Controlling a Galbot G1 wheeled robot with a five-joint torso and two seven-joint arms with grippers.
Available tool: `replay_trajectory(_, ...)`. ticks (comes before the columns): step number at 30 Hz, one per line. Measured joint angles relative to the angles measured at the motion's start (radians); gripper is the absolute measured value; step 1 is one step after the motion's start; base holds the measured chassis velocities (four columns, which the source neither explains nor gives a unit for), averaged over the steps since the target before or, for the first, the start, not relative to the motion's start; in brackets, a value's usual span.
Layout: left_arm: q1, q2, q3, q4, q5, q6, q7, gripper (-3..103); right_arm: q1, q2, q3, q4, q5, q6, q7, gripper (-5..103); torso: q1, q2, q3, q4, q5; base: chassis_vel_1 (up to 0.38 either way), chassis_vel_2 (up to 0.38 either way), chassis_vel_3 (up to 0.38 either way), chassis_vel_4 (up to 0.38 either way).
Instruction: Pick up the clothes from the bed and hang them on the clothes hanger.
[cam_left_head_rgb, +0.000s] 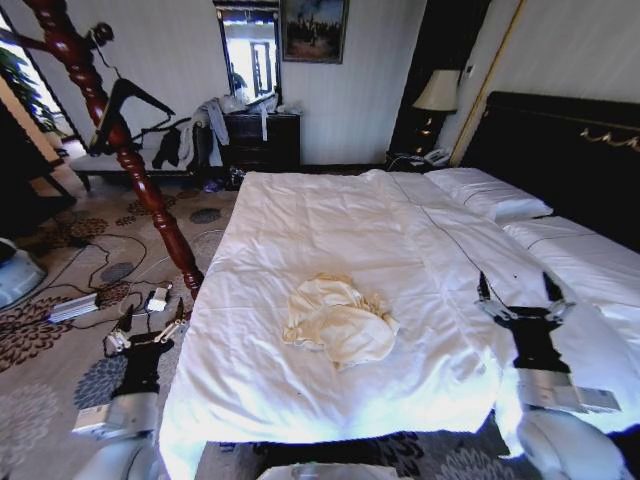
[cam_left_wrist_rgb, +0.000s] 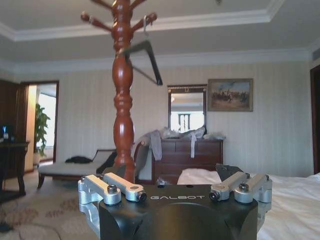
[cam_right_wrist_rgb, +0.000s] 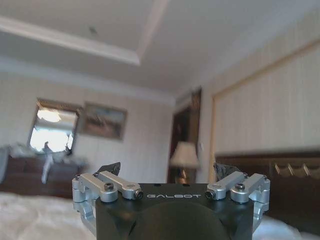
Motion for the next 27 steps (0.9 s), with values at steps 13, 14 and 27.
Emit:
replay_trajectory(13,0.018,0.042,-0.012,-0.034,-0.051,0.005,-0.018,100,-0.002,0.042,0.033,-0.051,-0.189,0.103,-0.163,100,0.0,0.0,0.0,-0.0002,-0.0002,0.0,0.0,0.0,0.0)
replay_trajectory(14,0.009,0.038,-0.006,-0.004,-0.026,-0.002,-0.02,100,0.002,0.034,0.033,-0.066,-0.192,0.114,-0.174,100,0.0,0.0,0.0,-0.0003,-0.0002,0.0,0.0,0.0,0.0)
replay_trajectory(27,0.0,0.022,-0.005,0.134,0.064,-0.042,-0.02,100,0.171,-0.142,-0.235,0.018,0.763,-0.394,0.134,100,0.0,0.0,0.0,-0.0002,-0.0003,0.0,0.0,0.0,0.0)
